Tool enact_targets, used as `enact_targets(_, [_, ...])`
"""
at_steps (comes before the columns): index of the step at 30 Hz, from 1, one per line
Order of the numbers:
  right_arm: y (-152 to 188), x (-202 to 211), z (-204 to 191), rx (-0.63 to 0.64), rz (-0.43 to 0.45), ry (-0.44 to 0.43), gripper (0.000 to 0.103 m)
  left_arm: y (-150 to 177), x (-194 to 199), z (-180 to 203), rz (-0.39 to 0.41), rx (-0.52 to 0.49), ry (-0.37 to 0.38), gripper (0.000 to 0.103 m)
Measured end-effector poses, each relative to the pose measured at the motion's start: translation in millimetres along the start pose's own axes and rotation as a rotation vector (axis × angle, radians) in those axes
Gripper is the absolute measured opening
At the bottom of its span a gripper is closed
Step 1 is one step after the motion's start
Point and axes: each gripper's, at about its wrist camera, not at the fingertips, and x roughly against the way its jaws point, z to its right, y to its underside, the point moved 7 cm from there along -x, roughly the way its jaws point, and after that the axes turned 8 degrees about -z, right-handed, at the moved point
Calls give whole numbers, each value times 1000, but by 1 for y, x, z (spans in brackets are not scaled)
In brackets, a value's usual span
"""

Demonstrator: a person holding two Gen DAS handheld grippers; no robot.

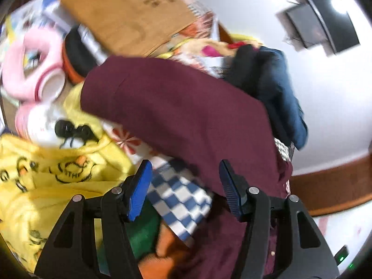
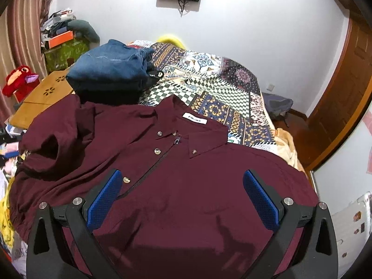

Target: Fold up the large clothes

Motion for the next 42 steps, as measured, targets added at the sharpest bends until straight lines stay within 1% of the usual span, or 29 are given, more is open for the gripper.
enact_targets(3, [-1, -6, -2, -10, -24, -12, 103, -9, -20, -8, -38, 62, 56, 58])
enact_targets(5, [-1, -9, -2, -6, -31, -5, 103, -16, -28, -11, -42, 91, 64, 58])
enact_targets(7, [-1, -10, -2, 0, -35, 6, 103, -28, -33, -13, -16, 100, 33, 58])
enact_targets(9, [0, -13, 0, 1, -44, 14, 103, -39, -36, -15, 24, 87, -25, 58])
enact_targets(10, [0, -14, 0, 0, -46, 14, 103, -43, -37, -16, 35, 80, -40, 56])
enact_targets(12, [1, -14, 2, -6, -50, 13, 103, -51, -38, -14, 57, 62, -60, 44])
enact_targets(14, [1, -12, 5, -11, -48, 10, 103, -57, -33, 0, 94, 3, -104, 17])
enact_targets(15, [1, -11, 6, -13, -45, 8, 103, -58, -30, 6, 113, -28, -128, 13])
enact_targets(17, [0, -8, 9, -16, -34, 6, 103, -63, -25, 24, 161, -103, -175, 9])
enact_targets(18, [0, -6, 11, -18, -27, 6, 103, -64, -19, 39, 191, -155, -193, 8])
enact_targets(19, [0, -5, 13, -19, -21, 7, 103, -64, -14, 52, 211, -188, -199, 7])
enact_targets(22, [-3, 2, 22, -25, 5, 12, 103, -62, 5, 98, 264, -278, -173, 5])
enact_targets(25, [-6, 9, 35, -44, 34, 15, 103, -54, 25, 153, 305, -375, -125, 3])
enact_targets(29, [-6, 16, 57, -84, 61, -3, 103, -25, 44, 236, 340, -535, -45, 3])
enact_targets(30, [-6, 17, 63, -96, 66, -5, 103, -13, 48, 263, 341, -587, -15, 3])
enact_targets(33, [-3, 22, 83, -115, 87, -4, 103, 21, 51, 325, 332, -712, 50, 3])
enact_targets(35, [0, 26, 96, -121, 100, 22, 103, 43, 48, 358, 314, -779, 84, 3])
enact_targets(36, [2, 28, 104, -126, 105, 37, 103, 60, 44, 379, 296, -827, 107, 3])
enact_targets(39, [11, 33, 127, -152, 109, 74, 103, 102, 23, 423, 246, -934, 141, 3])
enact_targets(42, [22, 36, 148, -187, 101, 87, 103, 146, -12, 448, 147, -1015, 150, 3])
